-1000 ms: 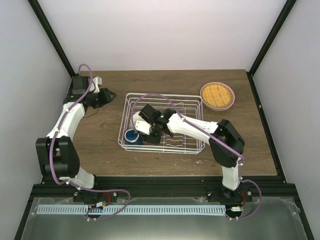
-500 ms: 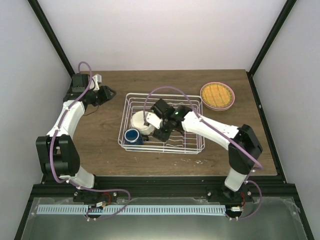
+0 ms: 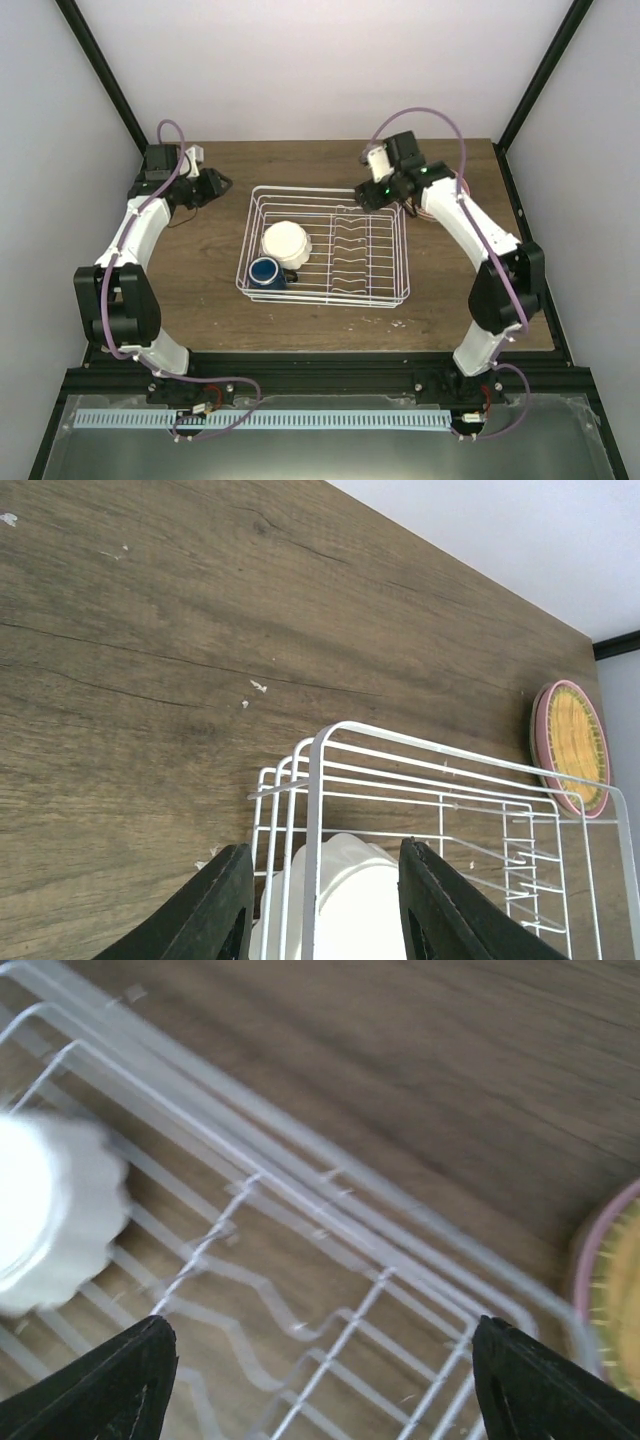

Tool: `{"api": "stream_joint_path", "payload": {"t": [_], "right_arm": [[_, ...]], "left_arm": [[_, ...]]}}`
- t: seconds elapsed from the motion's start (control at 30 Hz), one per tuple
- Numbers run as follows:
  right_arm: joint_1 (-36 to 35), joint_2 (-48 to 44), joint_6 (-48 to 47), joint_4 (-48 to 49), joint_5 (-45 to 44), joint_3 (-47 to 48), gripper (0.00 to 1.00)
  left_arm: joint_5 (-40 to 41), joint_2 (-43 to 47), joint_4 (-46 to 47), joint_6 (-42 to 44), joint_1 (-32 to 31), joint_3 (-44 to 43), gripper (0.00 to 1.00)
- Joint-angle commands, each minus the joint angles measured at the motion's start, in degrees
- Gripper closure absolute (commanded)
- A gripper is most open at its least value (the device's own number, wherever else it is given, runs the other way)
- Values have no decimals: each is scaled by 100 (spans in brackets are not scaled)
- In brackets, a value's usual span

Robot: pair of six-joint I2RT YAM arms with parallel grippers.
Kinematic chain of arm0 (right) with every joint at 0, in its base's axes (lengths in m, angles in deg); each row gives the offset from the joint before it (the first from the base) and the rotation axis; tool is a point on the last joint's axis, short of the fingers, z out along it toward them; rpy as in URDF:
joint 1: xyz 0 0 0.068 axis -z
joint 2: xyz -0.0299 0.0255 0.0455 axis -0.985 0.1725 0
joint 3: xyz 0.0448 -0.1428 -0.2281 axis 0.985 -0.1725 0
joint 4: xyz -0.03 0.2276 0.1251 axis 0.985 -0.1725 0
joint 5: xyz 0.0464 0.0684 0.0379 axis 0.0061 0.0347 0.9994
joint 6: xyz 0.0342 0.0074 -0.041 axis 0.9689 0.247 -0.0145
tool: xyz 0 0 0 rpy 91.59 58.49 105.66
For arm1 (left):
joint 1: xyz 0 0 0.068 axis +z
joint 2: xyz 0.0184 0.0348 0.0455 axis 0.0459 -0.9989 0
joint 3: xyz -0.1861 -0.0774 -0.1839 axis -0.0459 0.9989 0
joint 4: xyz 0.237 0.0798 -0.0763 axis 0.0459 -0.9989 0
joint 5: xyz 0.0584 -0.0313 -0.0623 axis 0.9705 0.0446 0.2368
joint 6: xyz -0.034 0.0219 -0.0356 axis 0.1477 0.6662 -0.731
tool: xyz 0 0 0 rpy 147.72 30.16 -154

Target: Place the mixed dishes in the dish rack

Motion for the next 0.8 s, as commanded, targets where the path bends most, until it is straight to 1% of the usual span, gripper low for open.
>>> {"api": "stream_joint_path", "payload": {"t": [0.0,0.07,0.13,0.23,0.27,0.33,0.37,0.47,0.53,0.6,0.67,0.77], "right_arm": [[804,699,784,-134,68,800,18],[1154,1122,973,-386,30,1211,17],[1456,1463,1109,-554,6,1525,14],[1857,1872,1236,-632,95,1855,11],[1976,1973,1255,-656,139,1952,9],[2205,2178,1277,-715,205,2160,5],[2306,2279,1281,-755,196,2255,3],[2601,2450,1268,-783,115,2422,1],[2827,2508,1287,-773,67,2457,2],[3057,2558,1290,-777,68,2492,4],[3254,2633,1226,-777,66,2519,8],[3351,2769,1146,-828,28,2571,12]], "left_arm": [[136,-60,-110,118,23,-228,59],[266,-41,-190,203,24,-271,59],[427,0,-275,291,22,-303,54],[708,82,-358,392,25,-326,37],[803,106,-381,424,35,-326,28],[915,124,-392,465,31,-329,17],[960,124,-398,475,33,-337,12],[1073,51,-432,522,31,-409,3],[1154,-50,-480,582,31,-487,0],[1198,-173,-541,642,31,-610,0],[1200,-312,-579,677,36,-752,0],[1153,-522,-611,695,32,-955,0]]}}
